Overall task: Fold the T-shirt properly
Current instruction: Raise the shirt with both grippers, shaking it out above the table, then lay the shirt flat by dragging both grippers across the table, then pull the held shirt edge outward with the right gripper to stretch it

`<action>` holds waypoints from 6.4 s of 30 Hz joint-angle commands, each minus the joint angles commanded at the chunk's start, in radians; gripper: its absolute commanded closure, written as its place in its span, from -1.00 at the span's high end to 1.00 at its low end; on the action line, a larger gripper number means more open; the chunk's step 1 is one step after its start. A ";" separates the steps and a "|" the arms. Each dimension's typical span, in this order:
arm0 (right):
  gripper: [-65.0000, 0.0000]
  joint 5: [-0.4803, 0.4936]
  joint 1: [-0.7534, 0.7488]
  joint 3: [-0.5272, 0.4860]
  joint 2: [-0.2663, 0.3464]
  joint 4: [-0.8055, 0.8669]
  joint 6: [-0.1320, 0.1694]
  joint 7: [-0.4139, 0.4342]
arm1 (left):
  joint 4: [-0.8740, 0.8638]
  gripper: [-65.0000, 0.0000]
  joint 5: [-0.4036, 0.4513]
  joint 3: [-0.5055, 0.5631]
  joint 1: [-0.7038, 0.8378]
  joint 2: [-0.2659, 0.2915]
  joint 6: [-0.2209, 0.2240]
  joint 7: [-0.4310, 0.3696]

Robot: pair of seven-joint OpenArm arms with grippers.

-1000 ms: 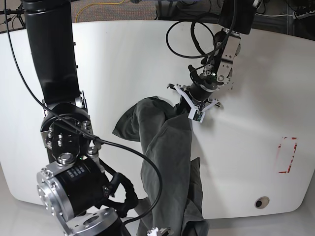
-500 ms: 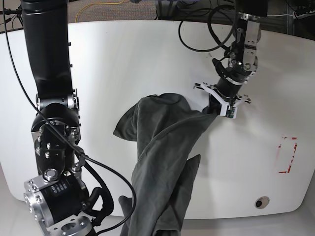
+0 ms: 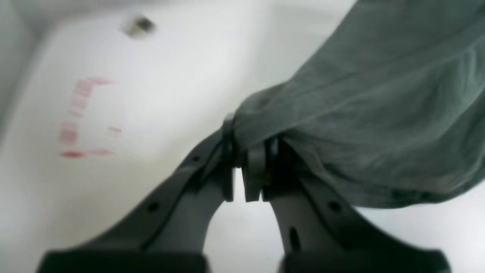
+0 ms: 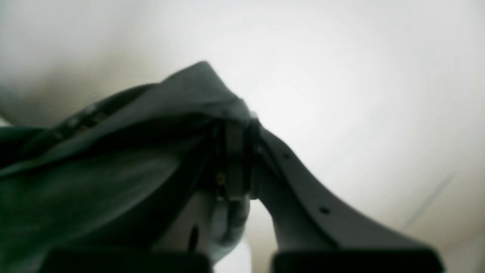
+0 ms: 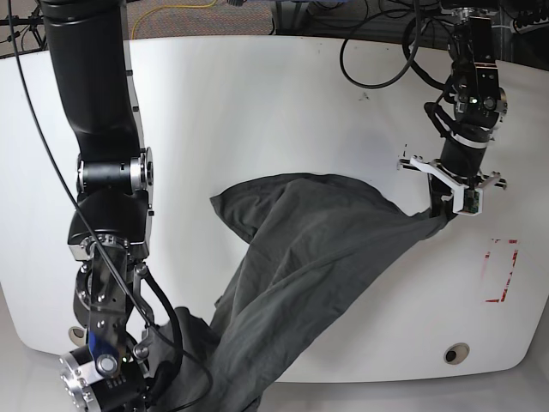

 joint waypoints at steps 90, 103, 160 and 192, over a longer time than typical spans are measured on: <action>-1.00 -0.002 -1.045 0.431 0.008 0.206 0.209 -0.304 | 0.040 -1.00 0.002 -0.127 0.298 -0.077 -0.066 0.509; -0.99 -0.003 -1.069 0.460 -0.037 0.209 0.209 -0.307 | 0.037 -1.00 0.003 -0.199 0.368 -0.080 -0.066 0.509; 0.51 0.528 -1.131 0.848 -0.107 0.459 0.209 -0.451 | 0.037 -1.00 0.083 -0.224 0.405 -0.092 -0.066 0.509; 0.51 1.114 -1.132 1.085 -0.061 0.115 0.209 -0.555 | 0.038 -1.00 0.080 -0.227 0.397 -0.086 -0.176 0.508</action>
